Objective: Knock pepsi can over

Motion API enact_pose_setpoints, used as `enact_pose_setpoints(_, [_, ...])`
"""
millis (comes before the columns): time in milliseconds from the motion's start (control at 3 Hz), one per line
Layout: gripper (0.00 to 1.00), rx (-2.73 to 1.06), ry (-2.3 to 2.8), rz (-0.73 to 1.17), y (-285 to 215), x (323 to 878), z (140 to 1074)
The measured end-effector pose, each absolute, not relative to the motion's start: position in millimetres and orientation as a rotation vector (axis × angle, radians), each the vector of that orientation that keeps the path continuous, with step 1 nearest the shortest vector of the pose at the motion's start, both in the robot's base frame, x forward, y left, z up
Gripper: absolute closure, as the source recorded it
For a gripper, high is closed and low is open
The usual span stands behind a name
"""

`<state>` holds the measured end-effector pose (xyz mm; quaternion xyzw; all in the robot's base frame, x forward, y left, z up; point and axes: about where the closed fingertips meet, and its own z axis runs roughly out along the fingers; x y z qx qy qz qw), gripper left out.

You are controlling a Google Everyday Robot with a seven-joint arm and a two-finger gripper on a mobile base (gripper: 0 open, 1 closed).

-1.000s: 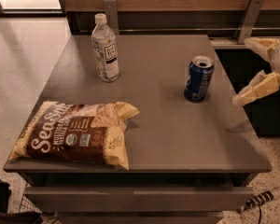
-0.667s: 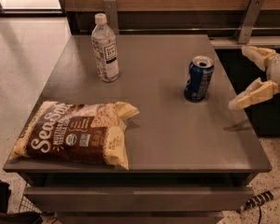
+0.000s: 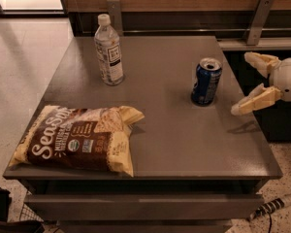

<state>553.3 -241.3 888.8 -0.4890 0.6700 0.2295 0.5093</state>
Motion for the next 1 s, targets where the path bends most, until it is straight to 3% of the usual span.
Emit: enact_pose_setpoints(1000, [0.0, -1.031, 1.511, 0.768, -205, 583, 858])
